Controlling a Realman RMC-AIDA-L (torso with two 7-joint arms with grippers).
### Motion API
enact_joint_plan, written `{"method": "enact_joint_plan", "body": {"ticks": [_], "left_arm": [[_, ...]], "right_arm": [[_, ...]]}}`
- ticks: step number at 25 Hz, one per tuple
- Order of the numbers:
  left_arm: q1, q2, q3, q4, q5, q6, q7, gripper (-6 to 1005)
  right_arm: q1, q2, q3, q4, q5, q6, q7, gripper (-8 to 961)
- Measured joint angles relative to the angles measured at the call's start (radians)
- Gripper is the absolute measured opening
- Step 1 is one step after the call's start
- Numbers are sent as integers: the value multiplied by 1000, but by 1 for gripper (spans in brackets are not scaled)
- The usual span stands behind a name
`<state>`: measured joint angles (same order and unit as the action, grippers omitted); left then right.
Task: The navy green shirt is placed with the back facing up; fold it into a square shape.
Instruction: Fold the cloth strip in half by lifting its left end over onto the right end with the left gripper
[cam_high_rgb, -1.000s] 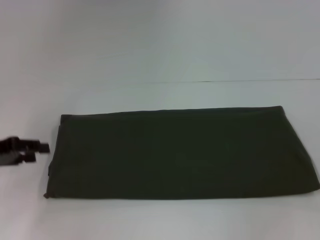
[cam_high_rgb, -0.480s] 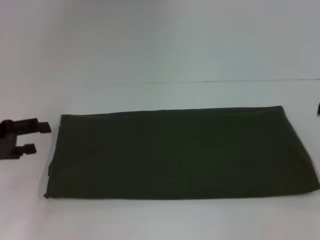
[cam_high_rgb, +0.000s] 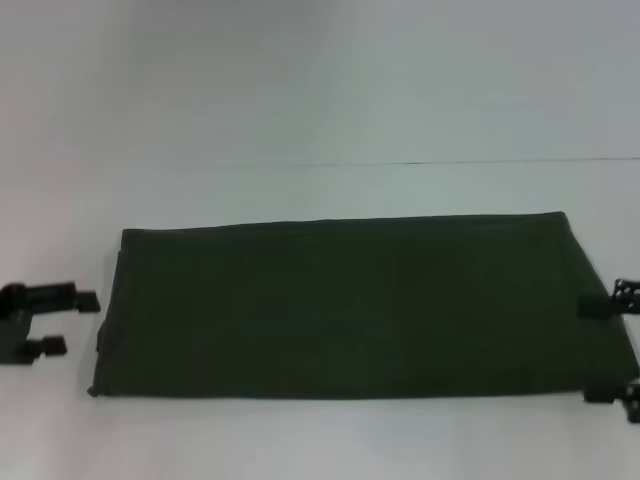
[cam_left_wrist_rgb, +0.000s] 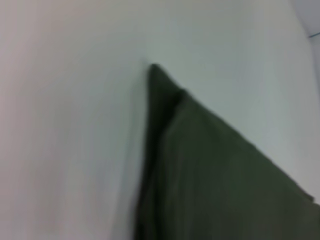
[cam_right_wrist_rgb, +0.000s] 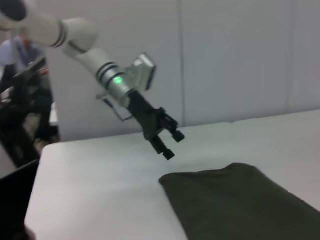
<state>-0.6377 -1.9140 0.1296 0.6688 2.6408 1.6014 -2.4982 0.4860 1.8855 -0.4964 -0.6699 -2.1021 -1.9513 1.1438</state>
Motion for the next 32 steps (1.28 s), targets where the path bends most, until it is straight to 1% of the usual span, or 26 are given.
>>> {"method": "enact_joint_plan", "body": {"ticks": [5, 11, 20, 32], "left_arm": [[20, -12, 1, -13, 29, -9, -50, 872], [40, -21, -1, -43, 29, -38, -70, 872], [44, -25, 3, -135, 29, -138, -92, 873], [31, -27, -1, -204, 3, -211, -93, 873]], "right_arm": [[-2, 8, -60, 11, -2, -2, -62, 914], [-10, 13, -75, 19, -7, -6, -94, 915], [-14, 15, -76, 22, -12, -15, -97, 915], [-18, 13, -72, 23, -12, -29, -98, 914]]}}
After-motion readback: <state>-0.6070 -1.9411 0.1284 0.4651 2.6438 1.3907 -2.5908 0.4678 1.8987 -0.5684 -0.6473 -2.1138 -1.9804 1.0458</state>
